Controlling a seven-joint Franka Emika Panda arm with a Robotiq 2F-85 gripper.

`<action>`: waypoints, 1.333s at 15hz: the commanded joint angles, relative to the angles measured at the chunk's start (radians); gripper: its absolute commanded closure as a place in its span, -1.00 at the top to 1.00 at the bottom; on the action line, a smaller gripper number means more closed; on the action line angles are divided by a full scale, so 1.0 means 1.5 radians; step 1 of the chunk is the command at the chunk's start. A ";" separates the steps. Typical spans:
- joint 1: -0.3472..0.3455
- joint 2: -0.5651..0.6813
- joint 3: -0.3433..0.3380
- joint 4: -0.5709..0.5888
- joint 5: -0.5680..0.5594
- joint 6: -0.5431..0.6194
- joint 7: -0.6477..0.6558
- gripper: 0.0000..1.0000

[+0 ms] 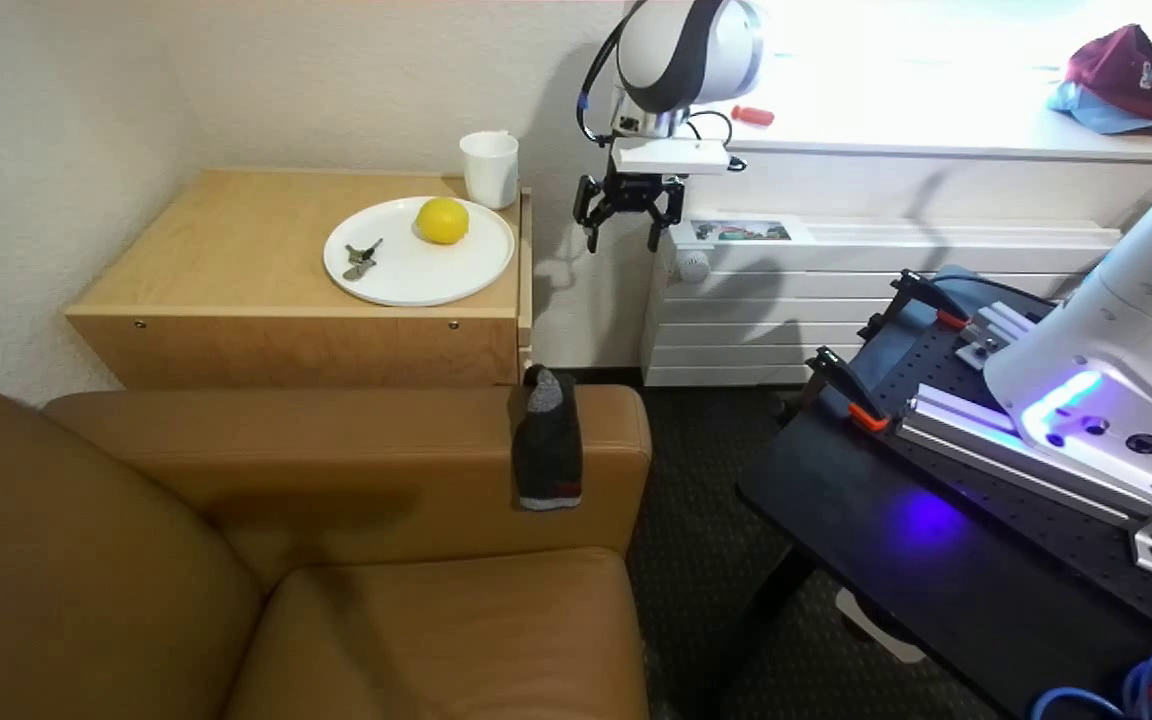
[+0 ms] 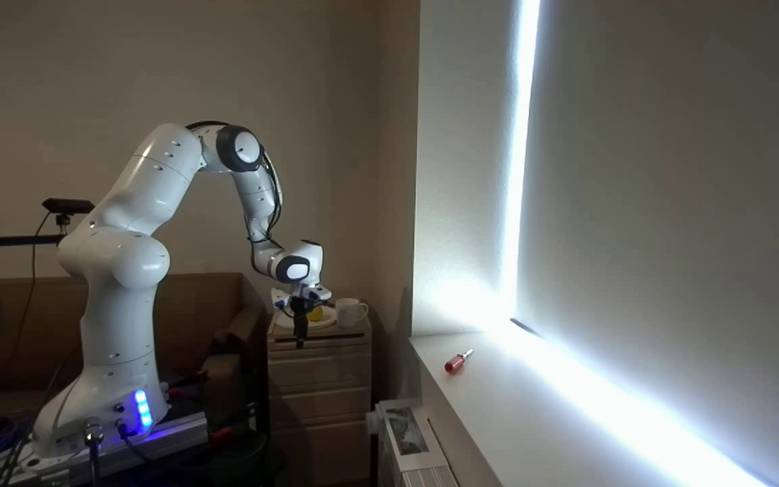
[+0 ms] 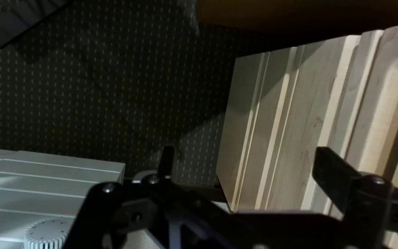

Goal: Pull out the nightstand shelf

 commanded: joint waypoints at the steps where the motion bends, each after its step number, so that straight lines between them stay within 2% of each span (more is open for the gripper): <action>1: 0.008 0.000 -0.007 0.002 0.007 -0.003 -0.005 1.00; 3: 0.008 0.000 -0.008 -0.001 0.007 -0.003 -0.005 1.00; 4: 0.025 0.015 -0.022 0.000 -0.004 0.029 0.013 1.00; 5: 0.020 0.041 -0.013 0.011 0.018 0.082 0.015 1.00; 9: -0.052 0.117 0.078 0.070 0.145 0.225 -0.007 1.00; 13: -0.070 0.198 0.106 0.131 0.171 0.343 0.005 1.00; 14: -0.060 0.213 0.094 0.142 0.169 0.351 0.013 1.00; 15: -0.051 0.173 0.085 0.110 0.162 0.321 0.010 1.00; 20: -0.054 0.227 0.090 0.155 0.159 0.355 0.008 1.00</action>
